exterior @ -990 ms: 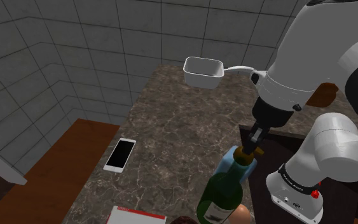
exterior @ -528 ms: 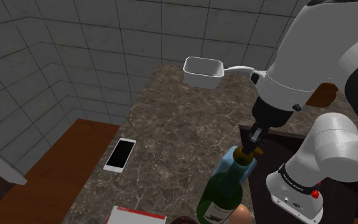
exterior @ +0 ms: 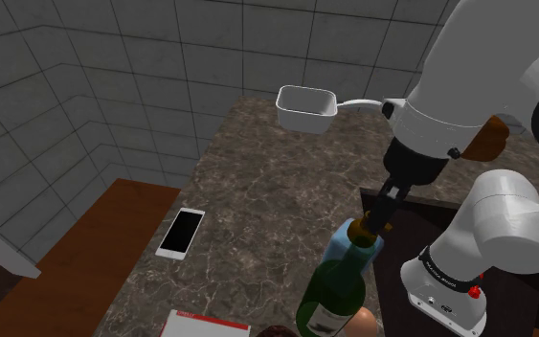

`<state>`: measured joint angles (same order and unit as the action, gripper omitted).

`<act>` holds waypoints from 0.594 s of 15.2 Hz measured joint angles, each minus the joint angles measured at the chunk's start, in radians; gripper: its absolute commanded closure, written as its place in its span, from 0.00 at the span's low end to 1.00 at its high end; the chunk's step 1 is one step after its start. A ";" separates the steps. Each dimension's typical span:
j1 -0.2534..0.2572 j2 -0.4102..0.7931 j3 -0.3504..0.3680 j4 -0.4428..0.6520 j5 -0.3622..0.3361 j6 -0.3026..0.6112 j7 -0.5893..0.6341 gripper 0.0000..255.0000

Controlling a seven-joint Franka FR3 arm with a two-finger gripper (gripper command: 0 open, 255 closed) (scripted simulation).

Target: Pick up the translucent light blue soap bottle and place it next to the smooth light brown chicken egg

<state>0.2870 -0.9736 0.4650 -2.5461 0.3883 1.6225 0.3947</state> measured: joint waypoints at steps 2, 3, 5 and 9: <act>-0.012 0.014 -0.023 0.060 -0.022 -0.047 -0.002 0.00; -0.013 0.017 -0.025 0.074 -0.025 -0.058 0.000 0.00; -0.013 0.019 -0.026 0.087 -0.026 -0.068 0.004 0.00; -0.014 0.020 -0.026 0.091 -0.027 -0.072 0.005 0.00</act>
